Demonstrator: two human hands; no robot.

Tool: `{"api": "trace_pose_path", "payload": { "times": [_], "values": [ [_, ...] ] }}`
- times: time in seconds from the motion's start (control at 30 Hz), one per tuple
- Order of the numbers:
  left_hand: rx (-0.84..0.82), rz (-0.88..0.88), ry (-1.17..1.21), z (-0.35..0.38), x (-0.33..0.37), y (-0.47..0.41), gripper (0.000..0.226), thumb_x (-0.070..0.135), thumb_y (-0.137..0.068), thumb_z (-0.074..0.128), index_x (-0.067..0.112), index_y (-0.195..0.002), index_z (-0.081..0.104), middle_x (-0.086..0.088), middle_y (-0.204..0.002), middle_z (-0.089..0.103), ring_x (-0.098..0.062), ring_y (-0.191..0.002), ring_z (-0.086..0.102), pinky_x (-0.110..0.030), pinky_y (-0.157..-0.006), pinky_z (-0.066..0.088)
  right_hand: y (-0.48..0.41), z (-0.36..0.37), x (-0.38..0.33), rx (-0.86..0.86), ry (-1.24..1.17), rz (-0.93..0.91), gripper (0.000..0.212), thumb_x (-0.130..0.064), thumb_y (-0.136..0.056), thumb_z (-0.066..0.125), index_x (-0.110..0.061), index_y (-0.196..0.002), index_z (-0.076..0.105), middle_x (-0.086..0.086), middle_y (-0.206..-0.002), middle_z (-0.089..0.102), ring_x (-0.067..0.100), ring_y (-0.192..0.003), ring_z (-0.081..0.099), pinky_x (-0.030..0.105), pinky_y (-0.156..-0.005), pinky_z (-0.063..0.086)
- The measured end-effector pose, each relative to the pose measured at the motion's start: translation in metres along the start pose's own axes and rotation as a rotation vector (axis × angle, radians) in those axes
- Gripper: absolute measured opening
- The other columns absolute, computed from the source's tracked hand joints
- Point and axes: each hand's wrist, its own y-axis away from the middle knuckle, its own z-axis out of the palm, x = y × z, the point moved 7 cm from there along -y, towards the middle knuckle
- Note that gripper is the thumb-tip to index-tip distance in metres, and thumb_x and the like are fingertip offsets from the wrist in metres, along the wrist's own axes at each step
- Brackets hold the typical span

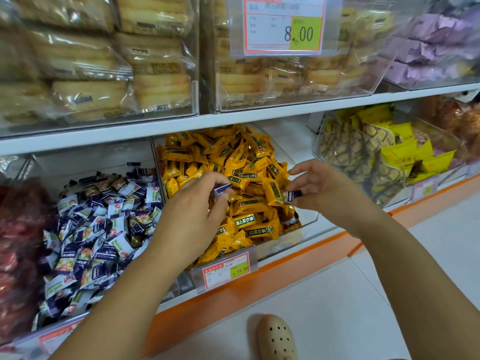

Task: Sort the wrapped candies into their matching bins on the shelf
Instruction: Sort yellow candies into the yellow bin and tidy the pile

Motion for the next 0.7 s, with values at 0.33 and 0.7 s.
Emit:
{"api": "trace_pose_path", "payload": {
  "times": [0.33, 0.7],
  "values": [
    [-0.071, 0.047, 0.156, 0.003, 0.007, 0.000, 0.027, 0.020, -0.101, 0.038, 0.036, -0.118, 0.050, 0.020, -0.104, 0.053, 0.006, -0.065, 0.049, -0.014, -0.055, 0.034, 0.004, 0.008, -0.026, 0.040, -0.025, -0.116, 0.045, 0.012, -0.079, 0.063, -0.025, -0.105, 0.059, -0.003, -0.089, 0.072, 0.019, -0.080, 0.064, 0.032, -0.077, 0.052],
    [-0.032, 0.063, 0.129, 0.003, 0.006, -0.005, 0.034, 0.054, -0.085, 0.048, 0.037, -0.111, 0.061, 0.018, -0.097, 0.051, 0.003, -0.093, 0.049, -0.008, -0.073, 0.037, 0.005, 0.026, -0.042, -0.062, -0.163, -0.038, 0.018, -0.004, -0.092, 0.059, -0.018, -0.101, 0.063, 0.009, -0.098, 0.069, 0.023, -0.083, 0.071, 0.029, -0.078, 0.058]
  ]
}}
